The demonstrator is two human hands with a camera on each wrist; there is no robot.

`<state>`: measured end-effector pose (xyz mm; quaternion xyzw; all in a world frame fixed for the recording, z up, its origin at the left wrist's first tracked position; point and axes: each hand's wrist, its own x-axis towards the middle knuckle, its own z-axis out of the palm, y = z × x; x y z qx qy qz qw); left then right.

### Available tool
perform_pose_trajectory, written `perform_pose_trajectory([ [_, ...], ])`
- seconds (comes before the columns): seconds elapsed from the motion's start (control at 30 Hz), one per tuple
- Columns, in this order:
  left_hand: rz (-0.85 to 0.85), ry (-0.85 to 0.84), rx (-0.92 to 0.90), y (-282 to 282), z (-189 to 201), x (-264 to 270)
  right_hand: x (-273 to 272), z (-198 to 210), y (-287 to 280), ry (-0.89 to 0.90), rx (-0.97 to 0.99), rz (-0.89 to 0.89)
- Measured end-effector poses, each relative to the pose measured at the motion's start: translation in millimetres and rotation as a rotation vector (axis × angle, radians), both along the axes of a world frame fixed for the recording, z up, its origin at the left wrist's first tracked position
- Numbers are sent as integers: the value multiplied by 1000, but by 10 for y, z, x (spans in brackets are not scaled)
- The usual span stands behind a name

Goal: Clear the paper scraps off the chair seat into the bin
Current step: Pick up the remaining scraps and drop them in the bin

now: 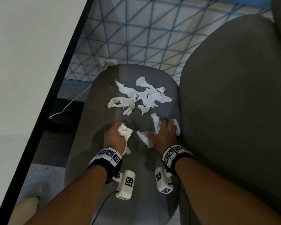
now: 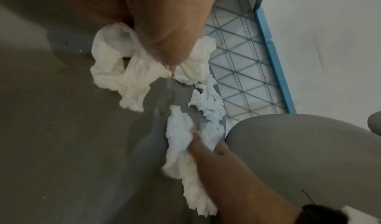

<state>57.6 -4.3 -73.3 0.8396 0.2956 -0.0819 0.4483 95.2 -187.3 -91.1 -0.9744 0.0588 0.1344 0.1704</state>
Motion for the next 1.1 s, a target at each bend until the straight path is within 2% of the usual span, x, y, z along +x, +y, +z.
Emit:
perform_pose_trajectory([
  [0.13, -99, 63, 96, -17, -1, 59, -49, -62, 50, 109, -67, 86],
  [0.23, -159, 12, 45, -44, 47, 59, -22, -49, 86, 100, -74, 96],
  [0.3, -110, 7, -33, -69, 126, 44, -17, -3, 116, 72, -51, 87],
  [0.43, 55, 43, -260, -128, 349, 54, 32, 61, 101, 69, 29, -79],
  [0.53, 62, 44, -294, -152, 383, 57, 1, 91, 78, 10, 123, -223],
  [0.6, 87, 36, -312, -167, 370, 40, -15, 86, 57, -30, 94, -276],
  [0.7, 91, 61, -294, -185, 366, 17, -80, 78, 16, 77, 146, -378],
  [0.9, 99, 42, -314, -178, 315, 18, -121, 137, 19, 197, 176, -305],
  [0.97, 100, 54, -334, -173, 369, 32, -95, 262, 62, 176, 229, -328],
  [1.1, 221, 71, -407, -159, 449, 85, -44, 614, 202, 40, 343, -324],
])
